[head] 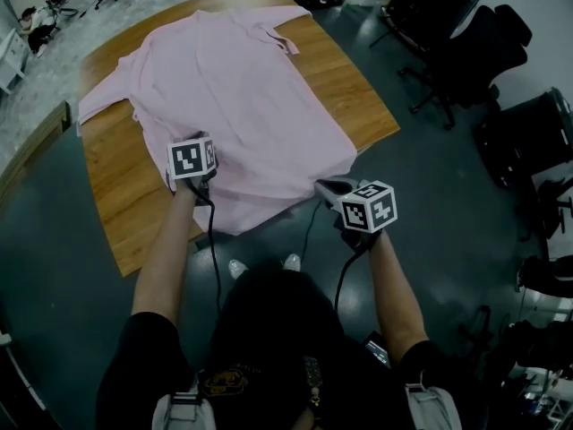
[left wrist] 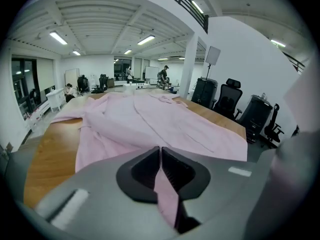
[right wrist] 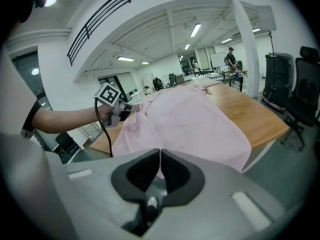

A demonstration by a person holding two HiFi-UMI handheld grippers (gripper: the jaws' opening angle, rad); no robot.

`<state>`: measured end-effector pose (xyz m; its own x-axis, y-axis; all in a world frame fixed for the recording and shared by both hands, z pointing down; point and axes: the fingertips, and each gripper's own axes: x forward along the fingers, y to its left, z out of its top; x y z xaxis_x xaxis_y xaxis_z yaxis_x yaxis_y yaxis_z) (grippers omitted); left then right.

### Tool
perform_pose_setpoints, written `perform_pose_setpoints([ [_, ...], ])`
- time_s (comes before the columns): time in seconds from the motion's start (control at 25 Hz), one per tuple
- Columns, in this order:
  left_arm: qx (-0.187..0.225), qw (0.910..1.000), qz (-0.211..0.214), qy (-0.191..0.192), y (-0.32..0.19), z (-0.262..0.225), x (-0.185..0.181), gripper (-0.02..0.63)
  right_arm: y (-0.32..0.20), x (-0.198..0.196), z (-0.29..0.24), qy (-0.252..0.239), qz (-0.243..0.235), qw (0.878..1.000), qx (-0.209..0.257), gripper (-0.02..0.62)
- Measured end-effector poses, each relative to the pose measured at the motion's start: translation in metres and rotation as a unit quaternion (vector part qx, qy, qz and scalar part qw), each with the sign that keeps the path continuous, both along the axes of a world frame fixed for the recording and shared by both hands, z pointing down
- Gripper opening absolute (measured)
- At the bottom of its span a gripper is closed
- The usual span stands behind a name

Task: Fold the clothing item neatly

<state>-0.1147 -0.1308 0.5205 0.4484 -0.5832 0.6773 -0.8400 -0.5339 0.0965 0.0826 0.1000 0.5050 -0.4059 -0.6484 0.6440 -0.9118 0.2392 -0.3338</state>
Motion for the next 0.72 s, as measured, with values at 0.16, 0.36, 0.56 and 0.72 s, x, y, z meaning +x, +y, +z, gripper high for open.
perform_pose_setpoints([
  [0.16,0.002,0.9994,0.032,-0.012,0.002,0.003,0.036,0.023,0.021,0.004,0.024,-0.009,0.001,1.0,-0.03,0.015],
  [0.36,0.0,0.9983,0.051,-0.027,0.01,0.02,0.069,0.025,0.038,0.005,0.055,-0.005,-0.006,0.998,-0.062,0.015],
  [0.56,-0.001,0.9967,0.077,-0.023,0.025,0.028,0.088,0.069,0.047,-0.003,0.088,0.008,-0.026,0.995,-0.094,0.015],
  [0.72,-0.001,0.996,0.082,-0.036,0.034,0.027,0.092,0.08,0.043,-0.011,0.105,0.006,-0.053,0.992,-0.11,0.015],
])
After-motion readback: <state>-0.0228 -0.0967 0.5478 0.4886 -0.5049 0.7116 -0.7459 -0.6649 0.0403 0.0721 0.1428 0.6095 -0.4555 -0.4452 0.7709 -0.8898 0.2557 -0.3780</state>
